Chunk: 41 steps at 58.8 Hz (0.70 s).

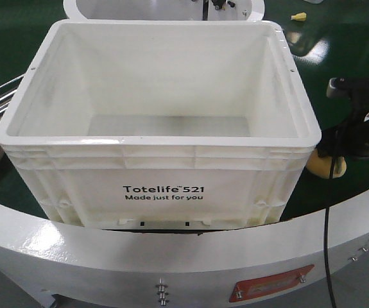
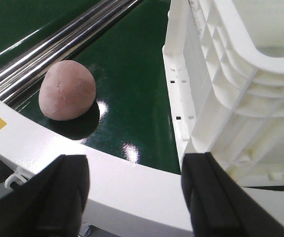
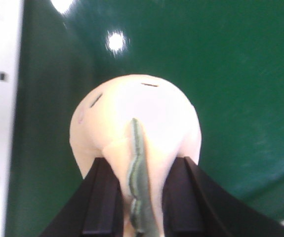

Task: Place moving items into box and shelve
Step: 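Grasp the yellow plush ball on the conveyor with the right gripper, then lift the yellow ball over the tote and release it inside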

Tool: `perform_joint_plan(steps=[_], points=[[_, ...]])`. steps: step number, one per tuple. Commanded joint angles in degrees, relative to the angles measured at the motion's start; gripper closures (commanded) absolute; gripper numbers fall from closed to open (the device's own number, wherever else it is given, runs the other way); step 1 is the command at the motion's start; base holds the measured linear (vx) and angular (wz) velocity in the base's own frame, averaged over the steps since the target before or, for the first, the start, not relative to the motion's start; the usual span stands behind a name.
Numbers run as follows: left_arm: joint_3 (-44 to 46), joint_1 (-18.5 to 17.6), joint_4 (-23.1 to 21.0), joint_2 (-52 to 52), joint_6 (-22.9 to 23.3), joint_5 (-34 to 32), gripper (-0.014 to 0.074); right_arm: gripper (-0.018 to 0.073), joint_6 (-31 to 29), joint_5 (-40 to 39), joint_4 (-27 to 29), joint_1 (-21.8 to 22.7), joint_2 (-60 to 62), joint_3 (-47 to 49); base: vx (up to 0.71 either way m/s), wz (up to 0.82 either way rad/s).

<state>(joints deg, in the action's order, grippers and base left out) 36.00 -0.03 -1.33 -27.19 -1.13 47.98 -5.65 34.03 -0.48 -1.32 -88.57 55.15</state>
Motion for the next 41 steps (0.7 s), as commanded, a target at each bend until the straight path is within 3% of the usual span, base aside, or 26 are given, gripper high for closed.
perform_joint_plan(steps=[1, 12, 21, 31, 41], points=[[1.74, -0.25, -0.43, -0.52, 0.26, -3.47, 0.0079, 0.0325, -0.49, 0.44, -1.52, 0.18, 5.34, 4.61, 0.00, 0.00], [1.74, -0.25, -0.43, -0.52, 0.26, -3.47, 0.0079, 0.0322, -0.55, 4.48, -1.42, 0.00, 10.70, 12.41, 0.00, 0.00], [1.74, -0.25, -0.43, -0.52, 0.26, -3.47, 0.0079, 0.0321, -3.65, 5.46, 3.96, 0.00, 13.66, 18.62, 0.00, 0.00], [1.74, -0.25, -0.43, -0.52, 0.26, -3.53, 0.0079, 0.0317, -14.47, 5.47, 22.51, -0.33, 14.42, 22.89, 0.00, 0.00], [1.74, -0.25, -0.43, -0.52, 0.26, -3.58, 0.0079, 0.0314, -29.38, 5.33, 37.57, -5.95, 12.99, 22.89, 0.00, 0.00]])
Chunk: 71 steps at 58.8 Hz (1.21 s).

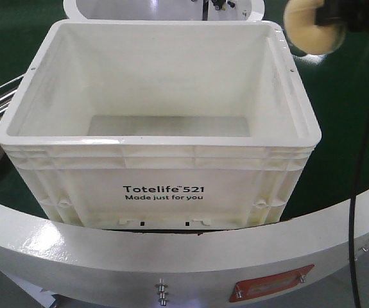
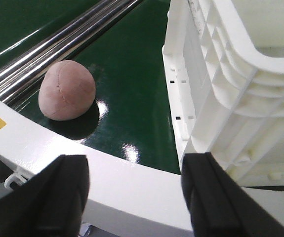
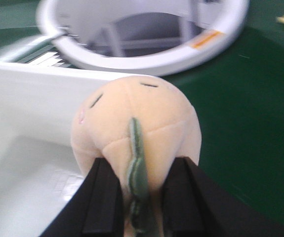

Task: Place moving items into box and shelve
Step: 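Lift the yellow ball over the tote and release it inside, then grasp the pink plush ball on the conveyor with the left gripper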

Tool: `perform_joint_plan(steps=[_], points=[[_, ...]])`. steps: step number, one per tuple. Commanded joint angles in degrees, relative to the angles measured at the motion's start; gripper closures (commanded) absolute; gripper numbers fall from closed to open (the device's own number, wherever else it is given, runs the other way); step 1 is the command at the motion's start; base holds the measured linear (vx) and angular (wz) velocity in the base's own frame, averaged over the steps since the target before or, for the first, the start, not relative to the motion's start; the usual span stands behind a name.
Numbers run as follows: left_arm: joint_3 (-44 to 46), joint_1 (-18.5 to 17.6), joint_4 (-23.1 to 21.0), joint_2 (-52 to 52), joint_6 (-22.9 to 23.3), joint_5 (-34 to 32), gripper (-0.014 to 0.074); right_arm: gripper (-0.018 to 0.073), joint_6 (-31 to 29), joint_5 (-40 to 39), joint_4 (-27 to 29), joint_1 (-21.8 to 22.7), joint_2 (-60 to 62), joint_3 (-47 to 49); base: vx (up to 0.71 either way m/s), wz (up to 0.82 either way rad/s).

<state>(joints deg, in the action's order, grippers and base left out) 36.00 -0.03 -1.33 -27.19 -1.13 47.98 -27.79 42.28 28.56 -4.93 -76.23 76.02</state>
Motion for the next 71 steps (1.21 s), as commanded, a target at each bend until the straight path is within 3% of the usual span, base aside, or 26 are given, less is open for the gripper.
perform_joint_plan(steps=[1, 6, 12, 27, 36, 44, 53, 59, 66, 71], points=[[1.74, -0.25, -0.43, -0.52, 0.26, -3.64, 0.0079, 0.0314, -8.65, -2.93, 9.67, -3.36, 0.24, 2.02, 0.00, 0.00], [1.74, -0.25, -0.43, -0.52, 0.26, -3.64, 0.0079, 0.0314, -12.34, -3.46, 12.53, -7.11, -1.60, 2.02, 0.00, 0.00], [1.74, -0.25, -0.43, -0.52, 0.26, -3.64, 0.0079, 0.0293, -13.07, -5.30, 12.25, -11.83, -4.71, 2.02, 0.00, 0.00], [1.74, -0.25, -0.37, -0.52, 0.26, -3.99, 0.0079, 0.0026, -13.97, -10.22, 11.44, -17.98, -11.34, 2.02, 0.00, 0.00], [1.74, -0.25, -0.23, -0.52, 0.26, -4.56, 0.0079, -0.0080, -11.58, -10.70, 6.25, -18.04, -11.16, 2.15, 0.00, 0.00], [1.81, -0.25, 0.91, -0.56, 0.26, -5.54, 0.0079, -0.0056, -1.27, -9.15, -6.32, -18.04, -7.78, 2.15, 0.00, 0.00], [4.71, -0.25, 8.68, -5.33, 5.15, -3.00, 0.0076, -0.0010, 15.55, -2.41, -25.91, -19.60, -2.05, 2.15, 0.00, 0.00], [8.43, -0.25, 16.49, -11.06, 10.78, -2.24, 0.0073, 0.0001, 22.50, 2.03, -35.34, -23.39, 1.34, 1.45, 0.00, 0.00], [13.09, -0.25, 25.88, -19.05, 17.35, -0.47, 0.0073, 0.0003, 23.46, 1.51, -37.83, -28.59, 4.88, -0.85, 0.00, 0.00], [16.83, -0.25, 28.73, -25.93, 18.36, 4.11, 0.0073, 0.0003, 23.46, 0.54, -37.73, -31.35, 6.69, -2.20, 0.00, 0.00]])
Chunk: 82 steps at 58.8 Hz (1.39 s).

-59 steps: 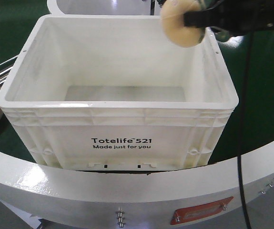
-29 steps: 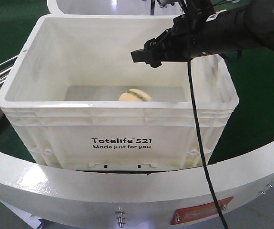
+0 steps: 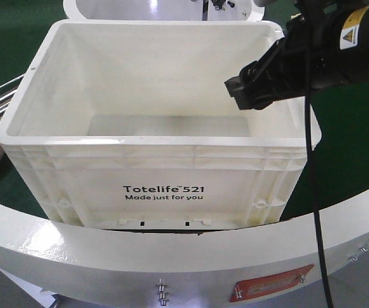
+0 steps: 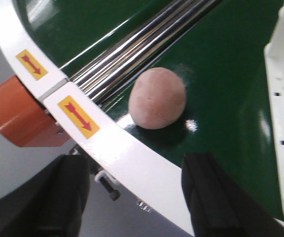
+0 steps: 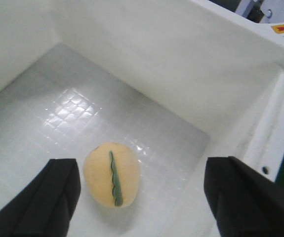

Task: Place moving items into box and shelve
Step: 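Grasp the pink plush ball on the conveyor with the left gripper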

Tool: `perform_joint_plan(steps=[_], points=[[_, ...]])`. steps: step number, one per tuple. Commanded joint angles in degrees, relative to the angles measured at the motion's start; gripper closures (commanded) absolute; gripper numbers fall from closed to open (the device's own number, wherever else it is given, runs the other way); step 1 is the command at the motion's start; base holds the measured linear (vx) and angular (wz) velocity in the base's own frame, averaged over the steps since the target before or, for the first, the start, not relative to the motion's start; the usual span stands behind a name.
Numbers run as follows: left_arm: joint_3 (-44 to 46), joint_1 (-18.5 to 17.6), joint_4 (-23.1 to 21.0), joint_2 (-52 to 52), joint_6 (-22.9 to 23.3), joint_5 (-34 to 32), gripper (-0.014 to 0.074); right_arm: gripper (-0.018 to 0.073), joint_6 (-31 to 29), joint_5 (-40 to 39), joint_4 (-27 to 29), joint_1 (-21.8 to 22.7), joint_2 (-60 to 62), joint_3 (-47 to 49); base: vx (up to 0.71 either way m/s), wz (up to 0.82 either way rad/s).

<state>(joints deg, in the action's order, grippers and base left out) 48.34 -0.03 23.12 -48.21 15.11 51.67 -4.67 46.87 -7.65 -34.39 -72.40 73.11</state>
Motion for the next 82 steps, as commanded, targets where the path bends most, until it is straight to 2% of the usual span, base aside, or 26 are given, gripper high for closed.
perform_joint_plan(steps=[1, 8, 13, 16, 20, 26, 28, 30, 34, 40, 49, 56, 65, 71, 82], points=[[5.49, -0.25, 4.58, -6.55, 2.03, 1.55, 0.0073, 0.0003, 0.34, -4.15, -1.51, -2.44, 3.14, 0.51, 0.00, 0.00], [11.70, 0.54, 6.21, -15.68, 0.92, 4.48, 0.0073, 0.0003, 0.34, -4.05, -1.37, -3.59, 3.48, -0.06, 0.00, 0.00], [16.38, 3.93, 4.88, -21.70, -1.78, 4.60, 0.0073, 0.0003, 0.34, -4.00, -1.37, -3.59, 3.48, -0.06, 0.00, 0.00], [18.67, 6.74, 2.35, -24.81, -4.21, 4.61, 0.0074, 0.0003, 0.34, -4.11, -1.43, -3.59, 3.48, -0.06, 0.00, 0.00], [21.93, 10.89, -4.98, -28.54, -8.99, 4.47, 0.0074, 0.0003, 0.34, -4.11, -1.43, -3.59, 3.48, -0.06, 0.00, 0.00], [25.03, 15.60, -21.47, -33.09, -19.19, 3.86, 0.0074, 0.0003, 0.34, -4.25, -1.37, -3.59, 3.48, -0.06, 0.00, 0.00], [25.08, 16.46, -25.61, -34.19, -21.99, 3.16, 0.0074, 0.0003, 0.34, -4.25, -1.37, -3.59, 3.48, -0.06, 0.00, 0.00], [25.01, 16.92, -28.88, -35.47, -24.81, 2.02, 0.0074, 0.0003, 0.34, -4.25, -1.37, -3.59, 3.48, -0.06, 0.00, 0.00], [25.01, 16.92, -31.86, -37.77, -26.63, 0.32, 0.0073, 0.0003, 0.34, -4.31, -1.37, -3.59, 3.48, -0.06, 0.00, 0.00], [25.01, 16.82, -32.43, -41.46, -26.94, -1.84, 0.0046, 0.0003, 0.51, -4.37, -1.37, -3.59, 3.48, -0.06, 0.00, 0.00], [25.01, 16.82, -32.66, -47.20, -26.80, -3.32, -0.0039, 0.0003, 0.82, -4.37, -1.37, -3.59, 3.48, -0.06, 0.00, 0.00], [25.01, 16.82, -32.85, -51.26, -27.02, -5.78, -0.0041, 0.0003, 0.83, -4.32, -1.37, -3.59, 3.48, -0.06, 0.00, 0.00], [25.01, 16.82, -33.26, -54.33, -27.19, -10.42, -0.0007, 0.0003, 0.86, -4.15, -1.37, -3.59, 3.48, -0.06, 0.00, 0.00], [25.01, 16.82, -33.83, -54.97, -27.46, -10.73, 0.0036, 0.0003, 0.90, -4.13, -1.37, -3.59, 3.48, -0.06, 0.00, 0.00], [25.01, 16.82, -33.83, -54.82, -27.88, -10.39, 0.0197, 0.0003, 0.90, -4.13, -1.37, -3.59, 3.48, -0.06, 0.00, 0.00]])
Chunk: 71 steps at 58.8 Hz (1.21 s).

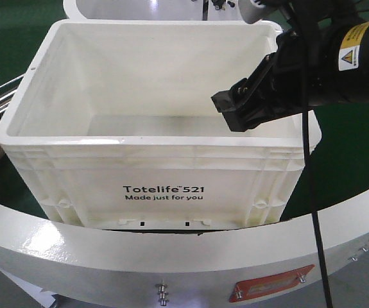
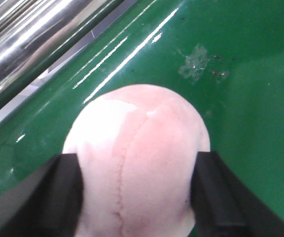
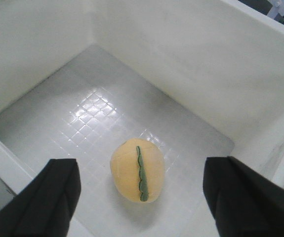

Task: Place moving items into box and shelve
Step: 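Grasp the pink plush ball on the conveyor with the left gripper, then move the pink ball over the tote and release it inside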

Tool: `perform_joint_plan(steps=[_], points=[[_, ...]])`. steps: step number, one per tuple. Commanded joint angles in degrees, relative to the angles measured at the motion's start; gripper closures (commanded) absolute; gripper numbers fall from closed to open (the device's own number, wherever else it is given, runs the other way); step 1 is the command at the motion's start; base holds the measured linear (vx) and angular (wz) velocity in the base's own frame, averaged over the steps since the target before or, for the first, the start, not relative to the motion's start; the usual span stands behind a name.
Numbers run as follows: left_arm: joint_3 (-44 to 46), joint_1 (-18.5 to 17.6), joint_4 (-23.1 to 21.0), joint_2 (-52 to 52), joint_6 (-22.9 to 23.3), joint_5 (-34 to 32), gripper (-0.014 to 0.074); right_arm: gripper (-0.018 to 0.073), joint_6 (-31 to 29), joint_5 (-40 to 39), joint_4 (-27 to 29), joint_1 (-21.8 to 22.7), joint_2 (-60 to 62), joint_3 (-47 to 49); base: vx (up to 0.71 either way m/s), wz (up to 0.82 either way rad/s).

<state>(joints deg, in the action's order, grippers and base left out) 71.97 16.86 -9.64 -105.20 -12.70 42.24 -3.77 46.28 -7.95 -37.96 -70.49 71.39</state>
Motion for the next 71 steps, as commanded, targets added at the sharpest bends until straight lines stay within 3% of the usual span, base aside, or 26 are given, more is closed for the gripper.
perform_joint_plan(steps=[1, 14, 28, 39, 55, 63, 71], points=[[1.38, -0.07, -1.07, 2.22, -0.07, -0.90, 0.0214, 0.0003, 0.00, -3.54, -1.08, -0.01, 1.58, 1.65, 0.00, 0.00], [1.79, -0.07, -1.11, 7.32, -0.07, -0.76, 0.0357, 0.0003, 0.00, -3.48, -1.15, -0.01, 1.58, 1.65, 0.00, 0.00], [8.98, -2.05, -1.37, 18.63, -0.24, 4.45, 0.0365, 0.0003, 0.00, -3.57, -1.94, -0.01, 1.58, 1.65, 0.00, 0.00], [11.45, -7.92, -7.05, 26.97, -6.08, 3.05, 0.0358, 0.0003, 0.51, -3.57, -1.93, -0.01, 1.58, 1.65, 0.00, 0.00], [11.14, -19.22, -25.11, 29.62, -21.66, 5.71, 0.0350, 0.0003, 4.83, -3.57, -2.45, 0.48, 1.58, 1.65, 0.00, 0.00], [10.97, -26.22, -26.42, 27.38, -24.73, 6.23, 0.0304, 0.0003, 6.00, -3.18, -2.37, 2.79, 1.58, 1.65, 0.00, 0.00], [10.97, -31.14, -26.02, 24.57, -25.52, 6.15, 0.0189, 0.0003, 6.00, -1.54, -2.20, 5.31, 1.70, 1.65, 0.00, 0.00]])
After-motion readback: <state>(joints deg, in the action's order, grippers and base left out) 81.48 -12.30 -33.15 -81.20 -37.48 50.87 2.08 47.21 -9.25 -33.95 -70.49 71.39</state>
